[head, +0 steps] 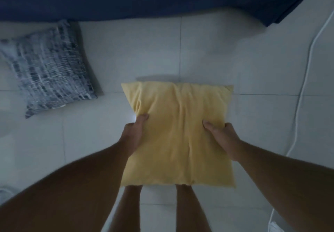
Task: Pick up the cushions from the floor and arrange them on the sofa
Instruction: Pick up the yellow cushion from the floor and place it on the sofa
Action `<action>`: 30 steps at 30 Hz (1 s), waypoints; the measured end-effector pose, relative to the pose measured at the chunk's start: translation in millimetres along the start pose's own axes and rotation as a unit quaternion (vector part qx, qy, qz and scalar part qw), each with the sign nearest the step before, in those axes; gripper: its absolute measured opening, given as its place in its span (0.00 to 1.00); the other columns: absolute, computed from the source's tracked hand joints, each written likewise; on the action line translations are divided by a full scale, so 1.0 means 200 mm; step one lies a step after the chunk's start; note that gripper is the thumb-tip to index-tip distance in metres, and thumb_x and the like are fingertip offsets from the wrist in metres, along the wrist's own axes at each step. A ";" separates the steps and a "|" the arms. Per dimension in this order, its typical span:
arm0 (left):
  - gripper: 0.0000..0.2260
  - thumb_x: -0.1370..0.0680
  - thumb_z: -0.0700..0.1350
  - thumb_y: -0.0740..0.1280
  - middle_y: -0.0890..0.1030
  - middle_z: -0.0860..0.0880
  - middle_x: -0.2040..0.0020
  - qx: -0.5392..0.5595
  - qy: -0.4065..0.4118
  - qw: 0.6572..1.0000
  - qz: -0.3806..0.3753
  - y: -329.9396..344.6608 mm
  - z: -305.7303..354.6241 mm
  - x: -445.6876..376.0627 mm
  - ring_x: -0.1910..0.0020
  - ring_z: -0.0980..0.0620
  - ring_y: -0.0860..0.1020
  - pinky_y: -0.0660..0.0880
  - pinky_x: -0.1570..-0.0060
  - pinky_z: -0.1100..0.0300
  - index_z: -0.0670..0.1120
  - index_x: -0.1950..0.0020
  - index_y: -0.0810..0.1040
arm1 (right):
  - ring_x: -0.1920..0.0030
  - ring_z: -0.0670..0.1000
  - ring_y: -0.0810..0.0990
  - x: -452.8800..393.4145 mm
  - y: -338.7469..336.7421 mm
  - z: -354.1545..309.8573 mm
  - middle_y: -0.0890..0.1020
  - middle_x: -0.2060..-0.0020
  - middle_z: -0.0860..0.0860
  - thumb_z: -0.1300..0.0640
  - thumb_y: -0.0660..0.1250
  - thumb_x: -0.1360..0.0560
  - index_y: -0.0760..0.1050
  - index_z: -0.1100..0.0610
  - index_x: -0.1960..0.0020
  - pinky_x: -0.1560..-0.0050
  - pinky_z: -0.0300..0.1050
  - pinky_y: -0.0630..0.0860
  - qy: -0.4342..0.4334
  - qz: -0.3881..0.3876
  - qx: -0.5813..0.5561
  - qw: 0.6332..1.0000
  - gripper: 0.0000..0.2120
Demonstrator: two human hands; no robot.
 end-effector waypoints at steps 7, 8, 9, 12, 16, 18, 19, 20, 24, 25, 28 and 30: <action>0.11 0.17 0.52 0.66 0.78 0.45 0.43 0.079 -0.002 0.997 -0.018 -0.26 0.05 0.31 0.47 0.45 0.75 0.66 0.45 0.55 0.49 0.37 0.76 | 0.30 0.61 0.76 0.38 -0.01 -0.05 0.76 0.27 0.56 0.29 0.83 0.44 0.64 0.56 0.19 0.28 0.62 0.72 0.017 -0.057 -0.035 0.998 0.63; 0.11 0.17 0.53 0.66 0.79 0.45 0.44 0.088 -0.005 0.996 -0.024 -0.30 0.07 0.35 0.48 0.45 0.76 0.67 0.45 0.55 0.48 0.39 0.76 | 0.31 0.60 0.77 0.45 -0.03 -0.09 0.77 0.28 0.55 0.29 0.83 0.43 0.66 0.56 0.19 0.29 0.60 0.73 0.006 -0.066 -0.034 0.997 0.61; 0.14 0.18 0.54 0.67 0.81 0.43 0.42 0.097 -0.005 0.995 -0.033 -0.35 0.09 0.39 0.46 0.44 0.77 0.68 0.45 0.53 0.46 0.39 0.79 | 0.32 0.60 0.78 0.51 -0.04 -0.14 0.78 0.28 0.55 0.30 0.82 0.42 0.67 0.54 0.19 0.31 0.58 0.73 -0.007 -0.074 -0.036 0.997 0.59; 0.19 0.19 0.56 0.66 0.81 0.40 0.38 0.116 -0.002 0.992 -0.045 -0.49 0.20 0.53 0.42 0.42 0.79 0.71 0.45 0.51 0.45 0.34 0.80 | 0.33 0.59 0.78 0.70 -0.07 -0.29 0.78 0.29 0.53 0.28 0.80 0.45 0.68 0.51 0.20 0.30 0.58 0.73 -0.056 -0.069 -0.037 0.995 0.60; 0.21 0.21 0.58 0.66 0.85 0.41 0.42 0.154 0.017 0.986 -0.056 -0.66 0.36 0.74 0.46 0.41 0.82 0.77 0.43 0.48 0.45 0.36 0.82 | 0.31 0.59 0.78 0.94 -0.13 -0.54 0.78 0.28 0.52 0.27 0.80 0.39 0.67 0.50 0.20 0.28 0.61 0.73 -0.132 -0.047 -0.044 0.989 0.55; 0.22 0.21 0.60 0.65 0.86 0.40 0.43 0.167 0.047 0.983 -0.057 -0.74 0.46 0.86 0.43 0.39 0.83 0.77 0.36 0.43 0.46 0.35 0.82 | 0.32 0.58 0.79 1.05 -0.18 -0.68 0.78 0.28 0.51 0.27 0.79 0.38 0.68 0.49 0.20 0.29 0.60 0.74 -0.165 -0.037 -0.056 0.984 0.53; 0.22 0.21 0.60 0.65 0.86 0.39 0.43 0.177 0.058 0.981 -0.055 -0.78 0.52 0.91 0.43 0.38 0.83 0.77 0.34 0.42 0.46 0.36 0.82 | 0.32 0.58 0.79 1.11 -0.21 -0.74 0.79 0.29 0.51 0.26 0.79 0.40 0.68 0.49 0.21 0.29 0.61 0.75 -0.179 -0.033 -0.058 0.982 0.55; 0.24 0.22 0.61 0.65 0.86 0.39 0.43 0.182 0.070 0.980 -0.051 -0.81 0.57 0.95 0.42 0.38 0.83 0.76 0.34 0.41 0.46 0.36 0.82 | 0.33 0.58 0.79 1.16 -0.24 -0.81 0.79 0.30 0.50 0.24 0.79 0.42 0.68 0.48 0.21 0.29 0.62 0.75 -0.191 -0.031 -0.063 0.979 0.57; 0.38 0.37 0.68 0.68 0.86 0.40 0.41 0.181 0.115 0.976 -0.044 -0.91 0.77 1.04 0.43 0.36 0.84 0.77 0.34 0.37 0.48 0.34 0.84 | 0.34 0.57 0.80 1.38 -0.38 -1.04 0.79 0.31 0.50 0.25 0.79 0.42 0.66 0.47 0.20 0.30 0.63 0.76 -0.230 -0.029 -0.091 0.968 0.57; 0.37 0.36 0.68 0.68 0.86 0.41 0.41 0.178 0.124 0.975 -0.045 -0.94 0.83 1.12 0.43 0.37 0.84 0.77 0.35 0.39 0.47 0.35 0.84 | 0.35 0.57 0.80 1.44 -0.42 -1.10 0.80 0.32 0.49 0.26 0.80 0.42 0.67 0.47 0.20 0.31 0.64 0.76 -0.241 -0.026 -0.098 0.965 0.57; 0.26 0.25 0.63 0.65 0.83 0.42 0.41 0.179 0.172 0.968 -0.035 -1.02 1.01 1.46 0.45 0.40 0.81 0.73 0.40 0.45 0.47 0.36 0.81 | 0.39 0.55 0.83 1.61 -0.55 -1.25 0.82 0.35 0.47 0.28 0.81 0.39 0.69 0.45 0.21 0.34 0.62 0.79 -0.281 -0.019 -0.118 0.952 0.52; 0.23 0.22 0.61 0.64 0.83 0.44 0.41 0.187 0.206 0.960 -0.028 -1.06 1.10 1.60 0.46 0.43 0.80 0.72 0.40 0.45 0.47 0.37 0.81 | 0.42 0.53 0.83 1.73 -0.64 -1.34 0.83 0.38 0.47 0.32 0.81 0.35 0.70 0.45 0.22 0.36 0.59 0.80 -0.301 -0.018 -0.128 0.945 0.46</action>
Point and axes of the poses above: each hand's wrist, its own x-axis away from the middle knuckle, its own y-axis out of the palm, z = x × y, the point moved 1 cm from there along -x, towards the middle knuckle
